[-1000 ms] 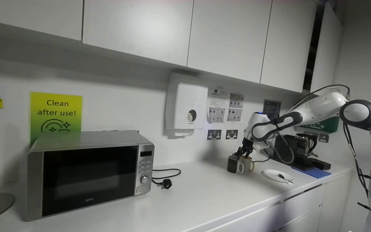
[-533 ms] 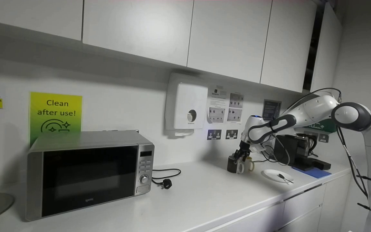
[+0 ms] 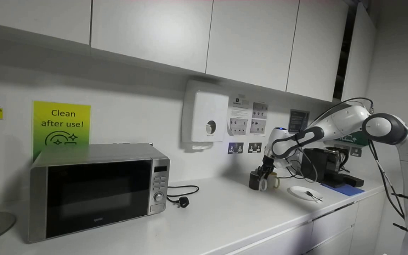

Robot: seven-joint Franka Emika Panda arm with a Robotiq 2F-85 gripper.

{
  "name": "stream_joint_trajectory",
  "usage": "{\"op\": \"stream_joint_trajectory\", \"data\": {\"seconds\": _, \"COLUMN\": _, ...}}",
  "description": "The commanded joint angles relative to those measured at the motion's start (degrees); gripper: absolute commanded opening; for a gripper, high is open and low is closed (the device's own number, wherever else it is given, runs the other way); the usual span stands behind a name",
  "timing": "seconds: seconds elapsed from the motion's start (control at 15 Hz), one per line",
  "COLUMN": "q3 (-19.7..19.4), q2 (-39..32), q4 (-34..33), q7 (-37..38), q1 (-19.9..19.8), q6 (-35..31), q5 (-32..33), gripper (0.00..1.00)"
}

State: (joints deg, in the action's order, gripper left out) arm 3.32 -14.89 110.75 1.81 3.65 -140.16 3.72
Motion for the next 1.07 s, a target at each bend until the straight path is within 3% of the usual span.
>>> {"op": "stream_joint_trajectory", "data": {"seconds": 0.0, "q3": -0.6, "q2": -0.4, "q4": -1.1, "q7": 1.2, "q1": 0.5, "q6": -0.3, "q5": 0.4, "gripper": 0.37}}
{"op": "stream_joint_trajectory", "data": {"seconds": 0.33, "q3": -0.7, "q2": 0.3, "q4": -0.4, "q7": 1.1, "q1": 0.5, "q6": 0.2, "q5": 0.6, "gripper": 0.01}}
{"op": "stream_joint_trajectory", "data": {"seconds": 0.47, "q3": -0.7, "q2": 1.2, "q4": 0.4, "q7": 1.3, "q1": 0.6, "q6": 0.6, "q5": 0.8, "gripper": 0.05}}
{"op": "stream_joint_trajectory", "data": {"seconds": 1.0, "q3": 0.6, "q2": 8.5, "q4": 9.0, "q7": 0.7, "q1": 0.6, "q6": 2.4, "q5": -1.7, "gripper": 0.05}}
